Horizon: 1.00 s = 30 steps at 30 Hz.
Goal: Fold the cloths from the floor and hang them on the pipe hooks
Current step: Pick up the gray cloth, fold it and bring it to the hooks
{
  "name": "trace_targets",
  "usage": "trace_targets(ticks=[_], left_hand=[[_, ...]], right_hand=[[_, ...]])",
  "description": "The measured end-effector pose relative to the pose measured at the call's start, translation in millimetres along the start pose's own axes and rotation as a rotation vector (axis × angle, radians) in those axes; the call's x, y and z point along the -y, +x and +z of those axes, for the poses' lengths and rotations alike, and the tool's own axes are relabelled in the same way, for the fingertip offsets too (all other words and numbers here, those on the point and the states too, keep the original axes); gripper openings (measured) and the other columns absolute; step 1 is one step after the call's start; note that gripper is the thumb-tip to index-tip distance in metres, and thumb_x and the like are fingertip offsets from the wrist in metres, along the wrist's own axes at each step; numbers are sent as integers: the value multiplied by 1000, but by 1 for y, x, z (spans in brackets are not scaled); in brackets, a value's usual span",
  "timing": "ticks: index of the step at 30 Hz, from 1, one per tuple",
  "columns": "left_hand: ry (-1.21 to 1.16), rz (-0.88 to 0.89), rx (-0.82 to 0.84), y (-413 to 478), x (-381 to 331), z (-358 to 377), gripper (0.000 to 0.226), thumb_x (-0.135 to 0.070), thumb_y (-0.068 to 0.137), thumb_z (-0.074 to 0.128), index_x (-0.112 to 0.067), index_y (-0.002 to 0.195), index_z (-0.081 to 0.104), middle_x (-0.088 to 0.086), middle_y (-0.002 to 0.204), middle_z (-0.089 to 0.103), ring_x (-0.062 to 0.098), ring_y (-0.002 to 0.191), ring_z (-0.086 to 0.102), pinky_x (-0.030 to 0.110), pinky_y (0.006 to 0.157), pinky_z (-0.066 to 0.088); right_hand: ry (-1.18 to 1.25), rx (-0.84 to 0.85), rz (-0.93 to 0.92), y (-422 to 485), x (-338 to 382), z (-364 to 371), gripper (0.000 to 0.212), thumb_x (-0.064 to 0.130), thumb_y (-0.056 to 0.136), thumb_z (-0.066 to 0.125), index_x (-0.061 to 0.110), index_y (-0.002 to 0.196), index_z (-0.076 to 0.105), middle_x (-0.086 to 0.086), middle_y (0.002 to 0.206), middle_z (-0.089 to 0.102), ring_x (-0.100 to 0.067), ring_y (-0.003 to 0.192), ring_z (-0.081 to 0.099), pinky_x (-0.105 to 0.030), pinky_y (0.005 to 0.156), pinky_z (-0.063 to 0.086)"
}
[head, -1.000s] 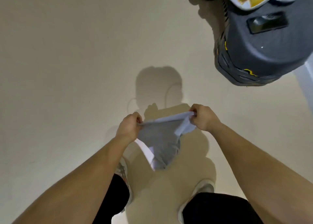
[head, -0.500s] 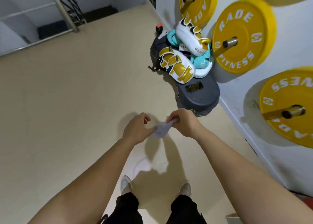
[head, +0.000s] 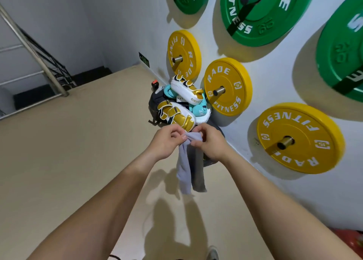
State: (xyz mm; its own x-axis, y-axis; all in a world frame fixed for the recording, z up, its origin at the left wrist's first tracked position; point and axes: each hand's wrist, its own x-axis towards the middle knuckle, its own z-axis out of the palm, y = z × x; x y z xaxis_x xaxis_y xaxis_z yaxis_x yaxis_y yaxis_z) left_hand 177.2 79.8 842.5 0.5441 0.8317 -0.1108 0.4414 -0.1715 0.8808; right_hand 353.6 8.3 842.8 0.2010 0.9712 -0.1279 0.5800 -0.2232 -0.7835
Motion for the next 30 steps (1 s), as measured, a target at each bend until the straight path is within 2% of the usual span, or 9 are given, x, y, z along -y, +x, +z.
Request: trace_targets(ticks=[4,7,10,13,17,22,24,27,30], left_hand=[[-51,34,11,3,-16,0,8,-14,91,69,-15,89,61,8,63,60,13,61,54,30,65,48],[-63,25,32,1,-21,6,9,-11,87,70,-12,91,61,3,66,57,13,63,50,32,68,45],[-101,-17,101,-2,-32,13,16,-15,88,67,-18,104,65,-4,79,64,9,75,57,25,71,46],[-107,1,148,-3,-48,17,24,-33,95,64,-22,116,68,-9,96,70,2,84,63,14,66,47],[90,157,42,0,-63,23,14,-28,95,64,-17,96,73,-4,88,69,4,78,58,23,71,46],[273,214,23,5,-94,29,10,-27,98,58,-22,91,63,-12,82,60,2,75,54,23,64,39],[281,188,-41,8,-101,26,11,-28,100,55,-21,95,62,-9,85,60,4,76,55,24,62,40],[274,174,-215,13,-100,7,13,-27,100,54,-19,94,62,-2,96,64,15,88,58,28,74,41],[234,144,-378,17,-93,-18,13,-23,99,53,-17,95,64,1,98,65,20,95,57,33,83,43]], right_hand=[[251,26,63,-20,-13,-15,13,14,89,70,23,83,63,4,69,51,-11,66,47,-29,69,44],[319,-14,24,-30,-10,-24,7,14,91,68,20,87,68,0,72,60,-11,69,51,-26,66,45],[292,-43,-30,-31,-6,-29,7,21,92,67,23,94,73,-2,88,73,-13,79,62,-32,70,51],[215,-82,-21,-32,-4,-35,7,24,87,73,23,93,76,4,85,74,-14,84,67,-34,74,55],[207,-117,-39,-41,-6,-38,6,25,86,74,20,89,74,4,81,72,-11,77,64,-31,71,52],[267,-54,-35,-57,-22,-29,23,29,99,52,19,79,49,6,72,48,-10,69,44,-33,67,36],[217,-53,-33,-61,-31,-29,22,26,100,51,22,79,47,9,72,48,-10,69,45,-33,66,38],[113,-25,14,-65,-53,-32,16,26,98,52,25,82,51,9,71,52,-14,70,50,-34,66,47],[125,-20,100,-68,-78,-31,17,19,96,51,24,80,54,11,64,53,-13,64,50,-37,67,49]])
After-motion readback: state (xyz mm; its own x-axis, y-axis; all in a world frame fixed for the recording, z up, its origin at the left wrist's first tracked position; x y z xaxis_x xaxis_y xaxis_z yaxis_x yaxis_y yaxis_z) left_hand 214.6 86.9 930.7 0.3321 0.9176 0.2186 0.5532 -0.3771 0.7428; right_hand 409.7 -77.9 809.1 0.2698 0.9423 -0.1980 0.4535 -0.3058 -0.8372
